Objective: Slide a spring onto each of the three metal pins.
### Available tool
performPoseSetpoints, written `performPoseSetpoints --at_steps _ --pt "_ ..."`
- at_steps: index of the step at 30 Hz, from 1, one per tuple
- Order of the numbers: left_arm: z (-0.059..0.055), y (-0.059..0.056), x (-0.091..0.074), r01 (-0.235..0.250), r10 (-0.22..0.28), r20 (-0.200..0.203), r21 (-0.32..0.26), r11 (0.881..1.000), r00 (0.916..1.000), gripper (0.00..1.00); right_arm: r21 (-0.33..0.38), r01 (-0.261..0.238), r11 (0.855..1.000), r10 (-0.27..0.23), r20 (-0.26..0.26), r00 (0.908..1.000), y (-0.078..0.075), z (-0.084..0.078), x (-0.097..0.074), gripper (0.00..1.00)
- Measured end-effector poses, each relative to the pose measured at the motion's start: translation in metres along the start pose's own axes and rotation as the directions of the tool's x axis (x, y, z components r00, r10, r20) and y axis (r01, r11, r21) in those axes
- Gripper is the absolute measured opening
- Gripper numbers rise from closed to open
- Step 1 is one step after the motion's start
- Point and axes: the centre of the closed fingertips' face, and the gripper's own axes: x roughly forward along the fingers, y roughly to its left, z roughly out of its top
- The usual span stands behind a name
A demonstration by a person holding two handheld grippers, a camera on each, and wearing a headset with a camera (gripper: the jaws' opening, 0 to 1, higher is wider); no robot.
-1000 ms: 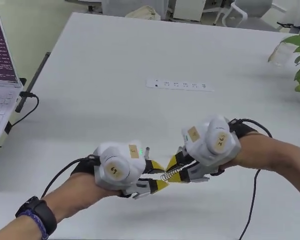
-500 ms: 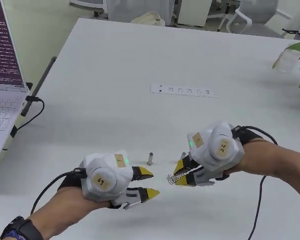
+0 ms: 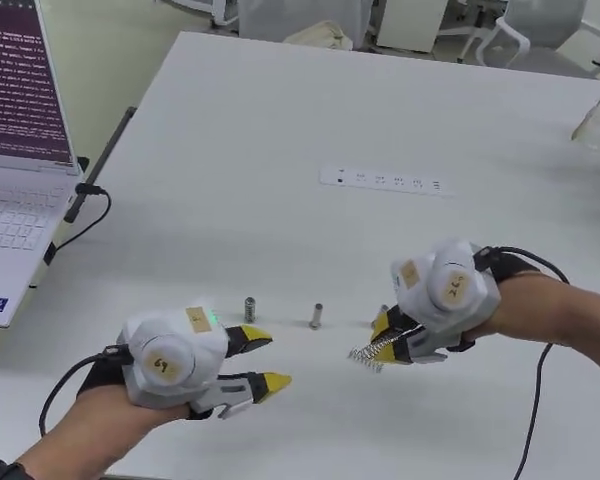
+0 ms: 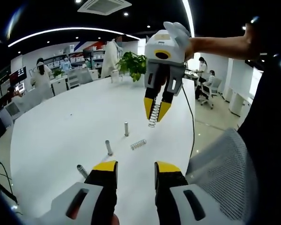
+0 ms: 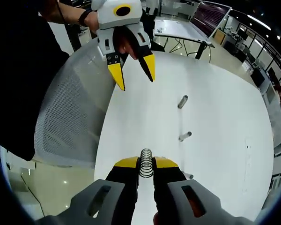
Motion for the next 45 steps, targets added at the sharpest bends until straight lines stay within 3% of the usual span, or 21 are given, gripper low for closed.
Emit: performPoseSetpoints --at_steps 17,36,45 --pt "-0.02 0.03 -0.041 -0.134 0.135 0.003 -0.09 0.987 0.9908 0.36 -0.001 0.013 1.0 -0.013 -0.018 0.9998 -0.026 0.003 0.007 0.08" --pt "-0.041 0.044 -0.073 -0.207 0.207 -0.015 -0.138 0.969 0.9782 0.48 -0.014 0.014 1.0 -0.014 -0.047 0.9988 -0.05 0.01 0.02 0.09" --pt "-0.042 0.05 -0.084 -0.235 0.237 -0.007 -0.157 0.959 0.9715 0.55 -0.017 0.011 1.0 -0.012 -0.062 0.998 -0.062 0.013 0.026 0.09"
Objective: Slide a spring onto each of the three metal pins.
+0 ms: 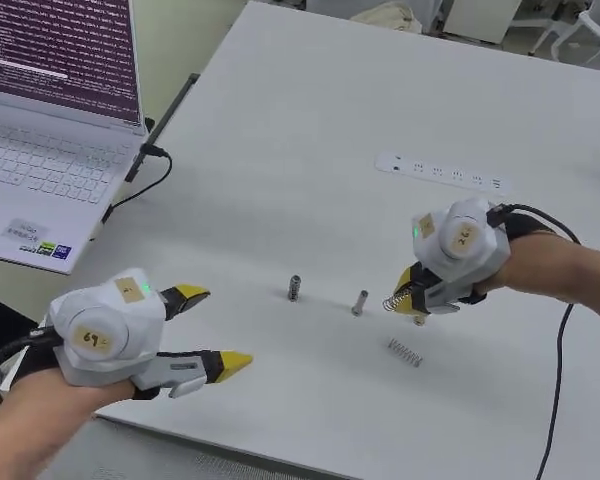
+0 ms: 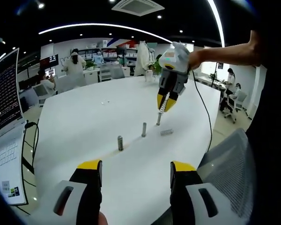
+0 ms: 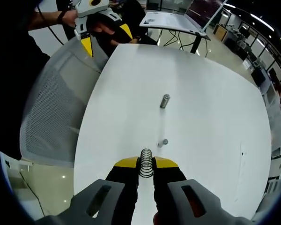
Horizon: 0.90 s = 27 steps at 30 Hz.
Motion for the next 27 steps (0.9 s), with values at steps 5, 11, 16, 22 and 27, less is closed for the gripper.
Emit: performPoseSetpoints --at_steps 5,11,16,22,27 --pt "-0.004 0.002 -0.004 -0.009 0.009 -0.004 -0.015 1.0 1.0 0.59 -0.006 -0.007 1.0 0.007 -0.008 0.9999 -0.006 0.003 0.005 0.09" --pt "-0.006 0.004 -0.006 -0.016 0.016 0.0 -0.032 0.999 0.9999 0.63 -0.013 -0.017 1.0 0.017 -0.018 0.9997 -0.01 0.004 0.01 0.09" --pt "-0.008 0.005 -0.007 -0.021 0.021 0.003 -0.047 0.999 0.9998 0.64 -0.029 -0.023 0.999 0.022 -0.041 0.9989 -0.015 0.002 0.014 0.09" --pt "-0.01 0.006 -0.008 -0.025 0.025 0.0 -0.054 0.998 0.9997 0.64 -0.042 -0.031 0.999 0.028 -0.056 0.998 -0.019 0.0 0.018 0.09" --pt "-0.011 0.008 -0.01 -0.033 0.033 -0.002 -0.061 0.998 0.9995 0.64 -0.05 -0.036 0.998 0.032 -0.071 0.997 -0.025 -0.003 0.022 0.09"
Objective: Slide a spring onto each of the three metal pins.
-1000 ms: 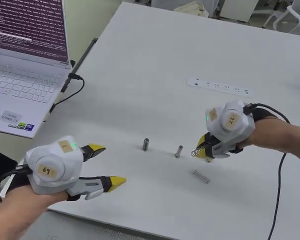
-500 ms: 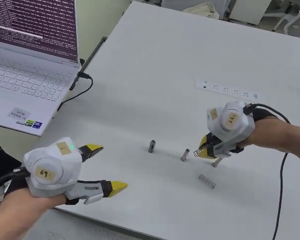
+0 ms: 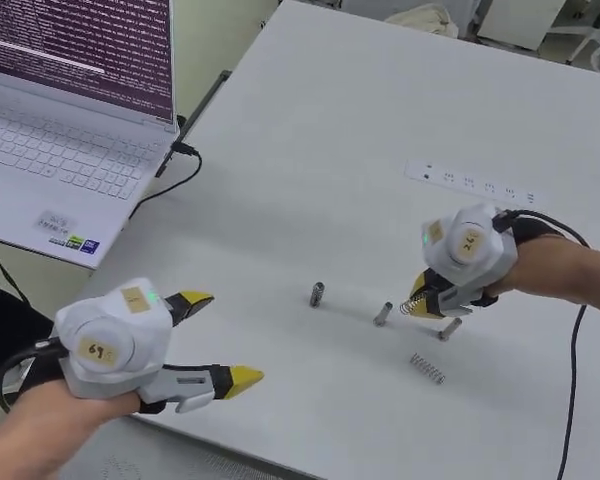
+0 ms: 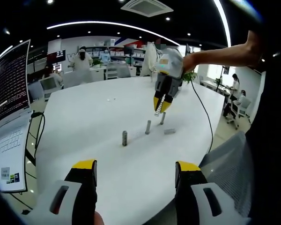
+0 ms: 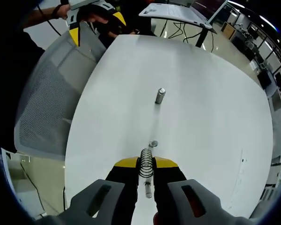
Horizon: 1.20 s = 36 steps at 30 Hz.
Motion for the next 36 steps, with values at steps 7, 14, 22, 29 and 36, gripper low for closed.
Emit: performPoseSetpoints --at_steps 7,14,22,29,36 --pt "-0.002 0.003 -0.002 -0.009 0.009 -0.003 -0.01 1.0 1.0 0.63 -0.01 -0.008 1.0 0.008 -0.016 0.9998 -0.007 0.001 0.006 0.09" --pt "-0.002 0.003 -0.003 -0.013 0.013 -0.001 -0.015 1.0 0.9999 0.64 -0.029 -0.021 0.999 0.02 -0.036 0.9992 -0.011 0.002 0.013 0.09" --pt "-0.001 0.006 -0.004 -0.018 0.018 0.002 -0.025 1.0 0.9998 0.63 -0.035 -0.037 0.999 0.036 -0.044 0.9984 -0.013 0.003 0.02 0.09" --pt "-0.005 0.011 -0.004 -0.026 0.025 -0.005 -0.037 0.999 0.9997 0.63 -0.037 -0.047 0.998 0.045 -0.054 0.9975 -0.014 0.004 0.025 0.09" --pt "-0.007 0.011 -0.004 -0.026 0.026 -0.01 -0.043 0.999 0.9996 0.63 -0.05 -0.059 0.997 0.056 -0.069 0.9961 -0.013 0.004 0.029 0.09"
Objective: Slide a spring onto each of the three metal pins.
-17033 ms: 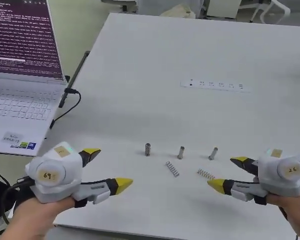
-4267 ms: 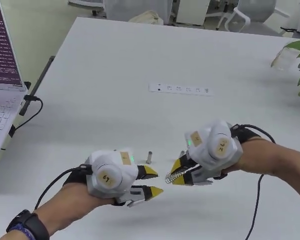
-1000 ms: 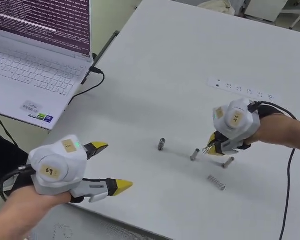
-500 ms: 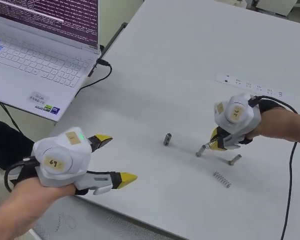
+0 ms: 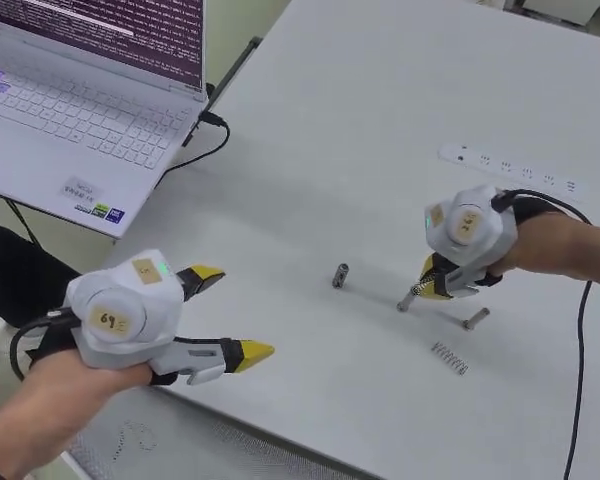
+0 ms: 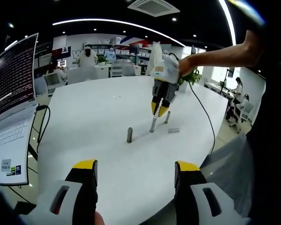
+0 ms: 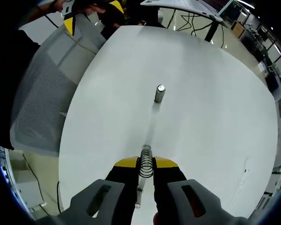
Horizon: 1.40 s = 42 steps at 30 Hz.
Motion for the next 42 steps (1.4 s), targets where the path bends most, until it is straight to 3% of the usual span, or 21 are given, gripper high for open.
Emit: performPoseSetpoints --at_steps 22,42 --pt "-0.003 0.003 0.0 0.003 -0.003 -0.002 -0.01 1.0 1.0 0.62 -0.027 -0.008 1.0 0.006 -0.064 0.9979 0.0 0.001 0.006 0.09" --pt "-0.002 0.004 0.0 0.002 -0.002 -0.001 -0.015 1.0 1.0 0.61 -0.032 -0.017 0.999 0.014 -0.087 0.9961 0.001 0.005 0.017 0.09"
